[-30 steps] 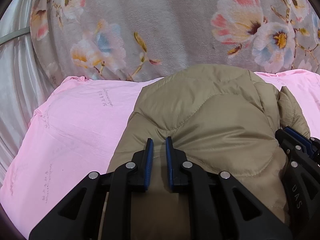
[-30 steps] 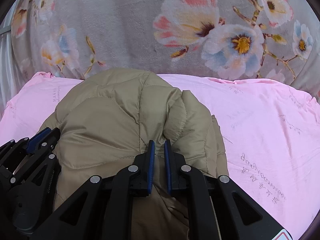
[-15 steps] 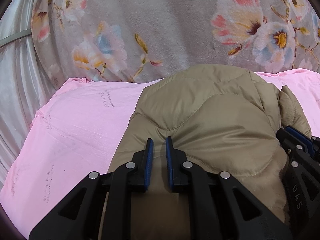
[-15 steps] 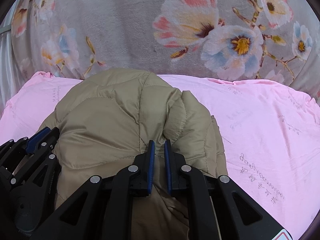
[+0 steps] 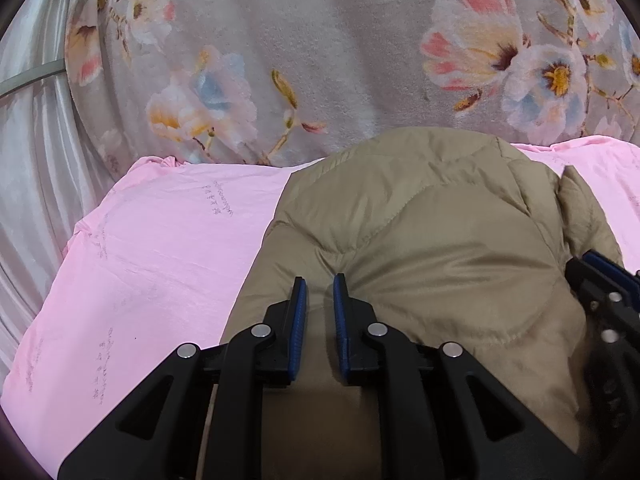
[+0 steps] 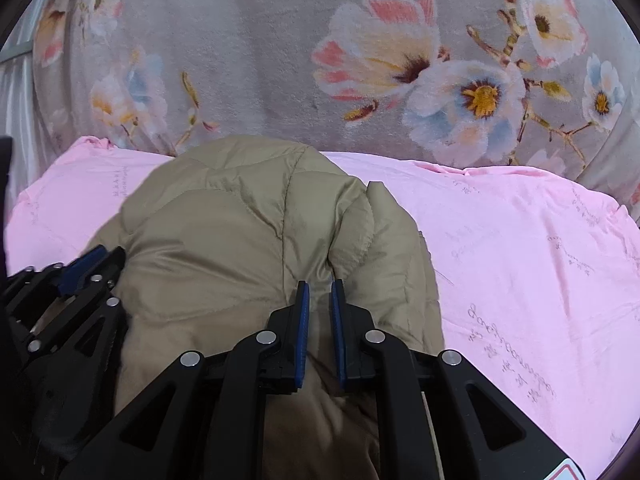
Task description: Fold large clothes
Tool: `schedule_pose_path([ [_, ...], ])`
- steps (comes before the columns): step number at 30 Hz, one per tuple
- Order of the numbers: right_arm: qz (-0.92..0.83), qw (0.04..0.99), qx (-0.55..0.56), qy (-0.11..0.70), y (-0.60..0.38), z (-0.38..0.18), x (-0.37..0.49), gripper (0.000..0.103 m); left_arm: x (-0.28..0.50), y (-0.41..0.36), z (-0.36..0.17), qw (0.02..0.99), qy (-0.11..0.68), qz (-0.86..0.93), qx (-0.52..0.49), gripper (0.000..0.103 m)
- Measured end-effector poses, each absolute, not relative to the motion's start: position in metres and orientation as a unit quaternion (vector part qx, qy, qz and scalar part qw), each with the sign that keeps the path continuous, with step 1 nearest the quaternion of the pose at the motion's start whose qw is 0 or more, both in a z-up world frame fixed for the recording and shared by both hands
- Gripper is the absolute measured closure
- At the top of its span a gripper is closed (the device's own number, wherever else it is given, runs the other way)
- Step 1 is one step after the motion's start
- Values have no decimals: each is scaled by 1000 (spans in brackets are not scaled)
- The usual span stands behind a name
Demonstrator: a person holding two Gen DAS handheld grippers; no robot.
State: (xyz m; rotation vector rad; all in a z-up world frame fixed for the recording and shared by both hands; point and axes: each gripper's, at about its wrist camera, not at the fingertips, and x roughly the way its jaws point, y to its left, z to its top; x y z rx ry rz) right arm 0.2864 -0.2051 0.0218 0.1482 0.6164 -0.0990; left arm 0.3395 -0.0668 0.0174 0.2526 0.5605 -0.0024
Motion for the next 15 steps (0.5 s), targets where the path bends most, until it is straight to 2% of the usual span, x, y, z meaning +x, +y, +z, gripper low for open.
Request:
schedule_pose_path([
  [7, -28, 941, 79, 328, -211, 4, 242, 92, 292, -41, 19, 952, 280, -42, 115, 89],
  [12, -19, 925, 144, 350, -223, 13, 229, 91, 283, -37, 23, 948, 297, -45, 104, 89],
  [15, -17, 925, 127, 357, -219, 8, 210, 89, 264, -30, 24, 948, 299, -54, 93, 89],
])
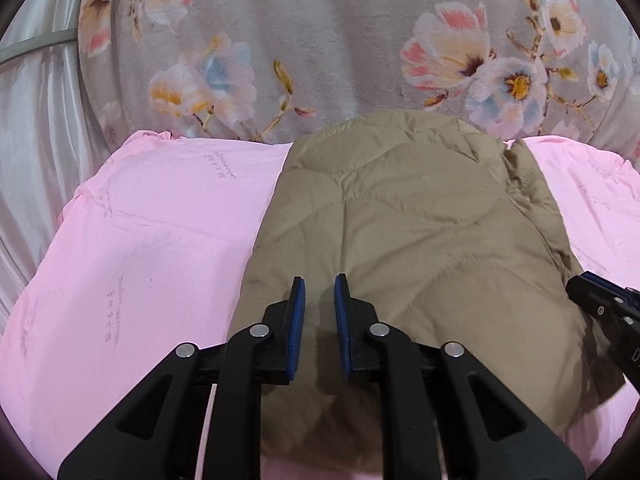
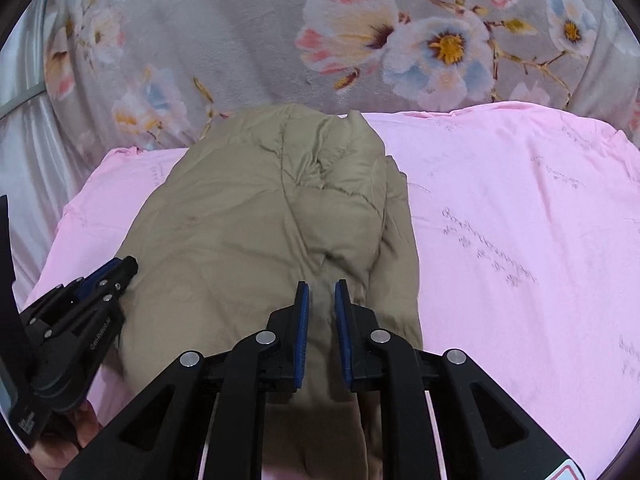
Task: Fold large clothes
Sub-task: 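Release the jacket with both tools and lift them away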
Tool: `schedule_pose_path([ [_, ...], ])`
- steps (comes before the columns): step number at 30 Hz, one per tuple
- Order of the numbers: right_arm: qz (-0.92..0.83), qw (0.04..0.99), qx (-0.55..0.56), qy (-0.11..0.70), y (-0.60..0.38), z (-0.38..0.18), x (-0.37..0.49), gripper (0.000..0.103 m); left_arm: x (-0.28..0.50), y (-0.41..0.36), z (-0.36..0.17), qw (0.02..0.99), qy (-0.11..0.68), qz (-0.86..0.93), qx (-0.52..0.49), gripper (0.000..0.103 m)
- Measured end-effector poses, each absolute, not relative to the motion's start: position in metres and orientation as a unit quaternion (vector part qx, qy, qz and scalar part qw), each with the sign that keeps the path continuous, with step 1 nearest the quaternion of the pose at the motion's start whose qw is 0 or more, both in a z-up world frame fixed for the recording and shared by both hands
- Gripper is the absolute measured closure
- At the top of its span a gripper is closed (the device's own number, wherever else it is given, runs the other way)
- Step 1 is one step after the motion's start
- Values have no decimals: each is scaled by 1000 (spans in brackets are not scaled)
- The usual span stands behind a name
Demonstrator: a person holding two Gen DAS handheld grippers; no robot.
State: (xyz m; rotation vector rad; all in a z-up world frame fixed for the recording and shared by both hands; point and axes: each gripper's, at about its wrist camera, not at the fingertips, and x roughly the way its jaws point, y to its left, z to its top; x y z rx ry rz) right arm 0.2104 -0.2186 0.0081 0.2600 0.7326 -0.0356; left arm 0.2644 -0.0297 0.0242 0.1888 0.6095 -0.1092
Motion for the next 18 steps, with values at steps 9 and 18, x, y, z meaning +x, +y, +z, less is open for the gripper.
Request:
schedule_pose_path([
  [9, -49, 922, 118, 366, -211, -4, 146, 86, 200, -24, 16, 945, 315, -44, 81, 71],
  [18, -55, 913, 117, 386, -202, -10, 90, 55, 151, -14, 12, 936, 344, -45, 52, 30],
])
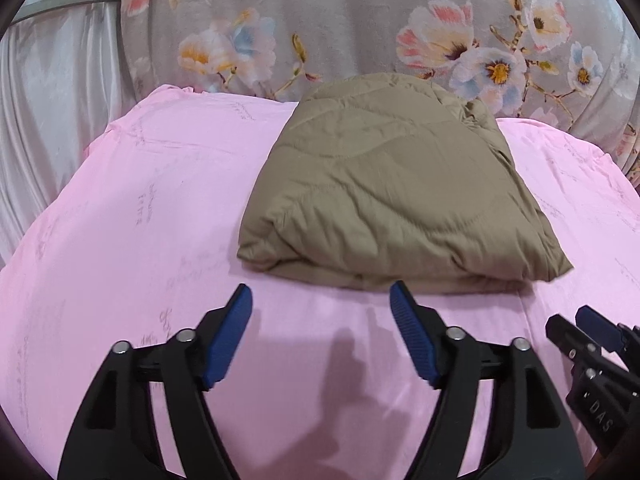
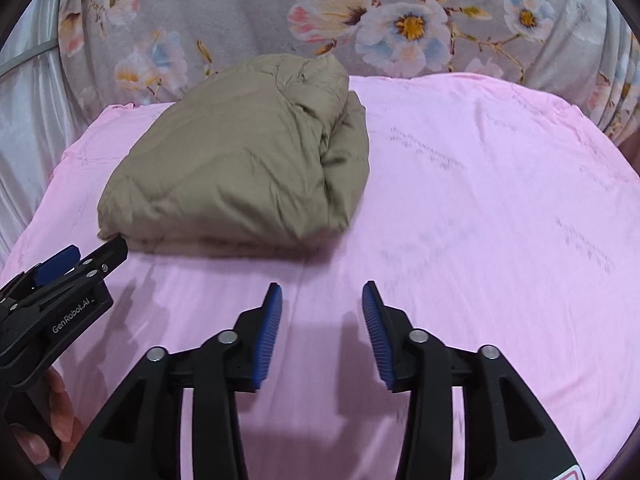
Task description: Fold large clothes
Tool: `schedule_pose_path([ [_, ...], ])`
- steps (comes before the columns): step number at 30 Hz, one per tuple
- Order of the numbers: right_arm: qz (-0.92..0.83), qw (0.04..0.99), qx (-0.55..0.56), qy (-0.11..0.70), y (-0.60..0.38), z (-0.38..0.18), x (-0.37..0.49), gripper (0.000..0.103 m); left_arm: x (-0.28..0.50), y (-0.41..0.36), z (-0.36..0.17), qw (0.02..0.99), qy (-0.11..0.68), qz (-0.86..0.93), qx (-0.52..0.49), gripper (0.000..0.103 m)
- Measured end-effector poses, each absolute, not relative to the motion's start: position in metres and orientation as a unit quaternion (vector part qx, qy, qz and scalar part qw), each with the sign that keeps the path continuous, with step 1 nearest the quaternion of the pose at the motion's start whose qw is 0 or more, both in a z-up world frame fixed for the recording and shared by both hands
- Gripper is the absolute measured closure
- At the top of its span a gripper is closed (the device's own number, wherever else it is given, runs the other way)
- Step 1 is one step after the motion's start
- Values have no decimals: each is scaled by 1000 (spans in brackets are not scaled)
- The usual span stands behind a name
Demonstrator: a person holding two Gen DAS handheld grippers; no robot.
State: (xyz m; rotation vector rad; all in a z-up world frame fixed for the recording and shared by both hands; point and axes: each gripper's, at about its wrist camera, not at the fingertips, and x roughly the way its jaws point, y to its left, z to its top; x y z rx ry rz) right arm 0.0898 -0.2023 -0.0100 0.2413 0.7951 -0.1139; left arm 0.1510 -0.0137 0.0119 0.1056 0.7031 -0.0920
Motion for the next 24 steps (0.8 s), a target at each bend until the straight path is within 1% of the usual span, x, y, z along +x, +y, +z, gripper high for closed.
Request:
schedule_pose_path([
  [1, -57, 913, 119, 387, -201, -11, 83, 49, 146, -14, 12, 937, 344, -43, 54, 27],
  [2, -59, 912, 119, 388, -201, -11, 79, 46, 140, -14, 13, 937, 341, -37, 58, 21],
  [3, -62, 911, 118, 389, -199, -11, 73, 39, 135, -15, 12, 938, 341, -33, 61, 18],
  [4, -65, 912, 117, 389, -199, -11, 69, 36, 131, -16, 12, 937, 342, -31, 64, 12],
  [7, -76, 913, 116, 383, -197, -11, 56, 25, 120, -17, 11, 934, 348, -22, 74, 10],
  [11, -75, 917, 123, 372, -198, -8, 41, 21, 107, -19, 8, 930, 357, -14, 86, 8],
  [13, -78, 917, 120, 372, -197, -8, 36, 17, 102, -19, 6, 927, 363, -13, 88, 7],
  [20, -97, 917, 69, 381, -176, -7, 28, 17, 88, -20, 2, 925, 366, 2, 102, 7],
  [24, -90, 920, 67, 376, -174, -6, 25, 17, 86, -16, 3, 925, 368, 6, 90, 7],
])
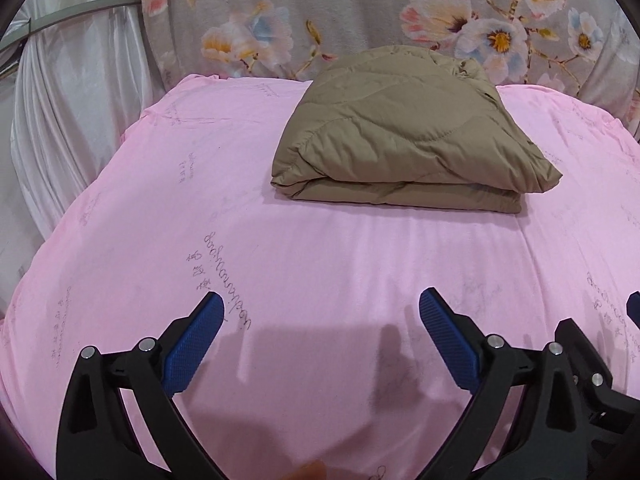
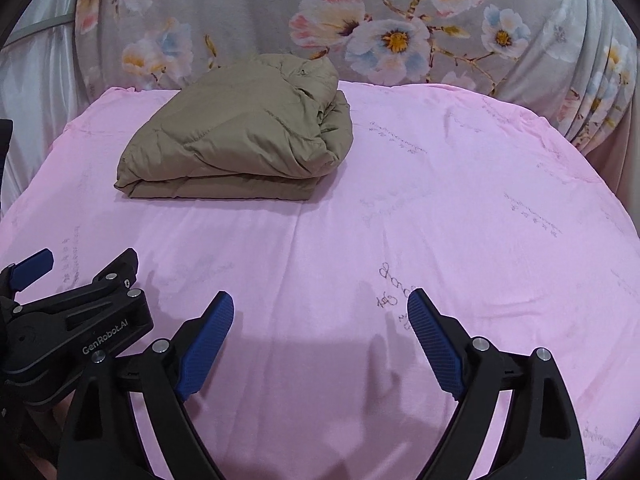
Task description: Fold large clothes
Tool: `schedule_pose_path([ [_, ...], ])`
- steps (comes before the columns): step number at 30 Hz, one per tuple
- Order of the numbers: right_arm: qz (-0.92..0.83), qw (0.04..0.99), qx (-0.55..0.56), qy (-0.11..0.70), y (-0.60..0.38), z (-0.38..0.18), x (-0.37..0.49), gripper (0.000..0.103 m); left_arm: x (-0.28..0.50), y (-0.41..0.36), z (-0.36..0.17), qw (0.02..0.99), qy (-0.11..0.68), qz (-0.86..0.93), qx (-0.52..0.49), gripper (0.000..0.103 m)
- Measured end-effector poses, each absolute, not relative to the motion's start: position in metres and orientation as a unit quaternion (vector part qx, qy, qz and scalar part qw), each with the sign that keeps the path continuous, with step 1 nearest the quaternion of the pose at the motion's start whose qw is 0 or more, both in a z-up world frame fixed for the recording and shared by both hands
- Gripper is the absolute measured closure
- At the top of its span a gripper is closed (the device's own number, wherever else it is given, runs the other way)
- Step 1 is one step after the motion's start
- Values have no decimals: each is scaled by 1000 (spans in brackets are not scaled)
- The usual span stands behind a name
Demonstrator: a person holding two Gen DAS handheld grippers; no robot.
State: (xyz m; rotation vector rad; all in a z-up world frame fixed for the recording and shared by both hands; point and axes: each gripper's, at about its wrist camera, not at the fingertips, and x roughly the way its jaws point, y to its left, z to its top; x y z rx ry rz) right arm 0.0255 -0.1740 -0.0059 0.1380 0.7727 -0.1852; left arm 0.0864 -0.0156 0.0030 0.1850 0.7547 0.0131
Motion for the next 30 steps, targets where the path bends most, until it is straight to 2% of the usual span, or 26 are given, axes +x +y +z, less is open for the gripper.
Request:
schedule_pose_path([
  [30, -88, 912, 89, 390, -180, -12, 31, 17, 86, -20, 1, 924, 369, 8, 103, 7],
])
